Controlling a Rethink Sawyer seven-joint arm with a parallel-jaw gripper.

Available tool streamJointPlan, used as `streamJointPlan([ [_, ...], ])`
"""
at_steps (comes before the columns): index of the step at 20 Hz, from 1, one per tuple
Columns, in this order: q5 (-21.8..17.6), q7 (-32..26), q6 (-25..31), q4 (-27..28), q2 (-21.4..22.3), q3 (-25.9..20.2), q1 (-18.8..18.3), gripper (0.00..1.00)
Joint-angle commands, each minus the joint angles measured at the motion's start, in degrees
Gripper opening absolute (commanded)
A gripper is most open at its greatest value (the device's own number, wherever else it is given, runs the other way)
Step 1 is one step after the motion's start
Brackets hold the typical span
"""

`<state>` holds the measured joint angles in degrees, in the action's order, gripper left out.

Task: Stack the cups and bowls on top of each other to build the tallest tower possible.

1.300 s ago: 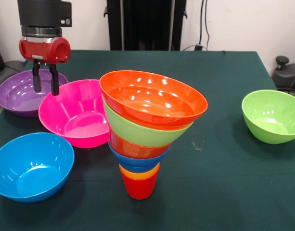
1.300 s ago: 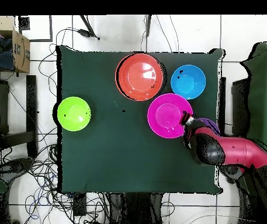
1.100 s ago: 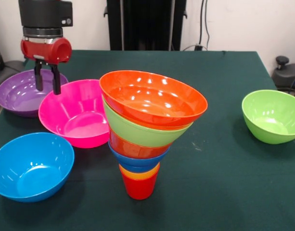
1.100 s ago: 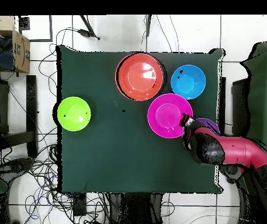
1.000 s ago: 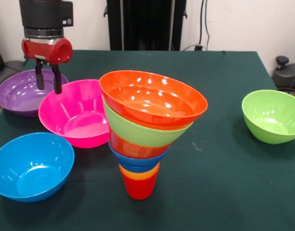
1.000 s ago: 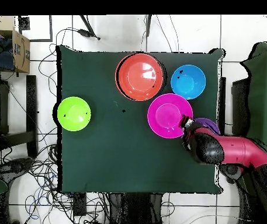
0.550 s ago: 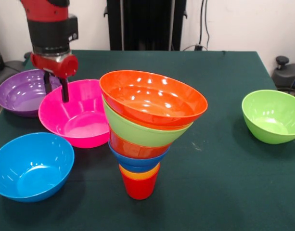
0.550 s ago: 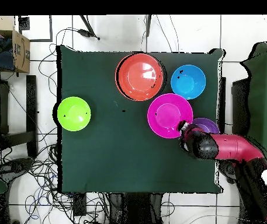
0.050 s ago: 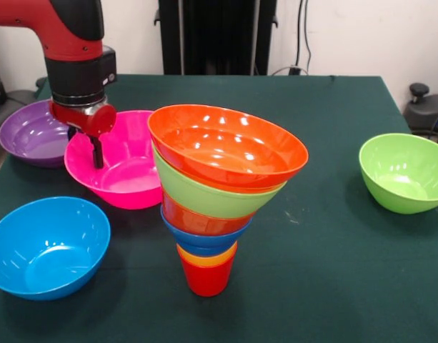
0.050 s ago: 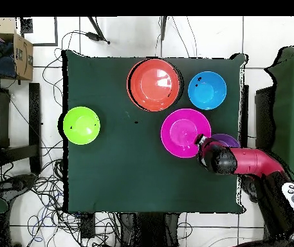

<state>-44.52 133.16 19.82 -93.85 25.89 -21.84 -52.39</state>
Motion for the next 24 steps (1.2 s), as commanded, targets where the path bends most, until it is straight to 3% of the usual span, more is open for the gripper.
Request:
streamJointPlan([
  [1,-4.28,-3.9,-0.4,4.1,-5.22,2.56,2.2,1.0],
  [13,-3.44,-5.11,0.38,3.25,-4.39,1.44,1.14,1.0],
  [14,-3.29,-5.17,0.57,3.07,-4.25,1.38,1.06,0.0],
  [24,-1.19,-7.55,5.14,1.87,-1.53,0.0,1.23,0.0],
])
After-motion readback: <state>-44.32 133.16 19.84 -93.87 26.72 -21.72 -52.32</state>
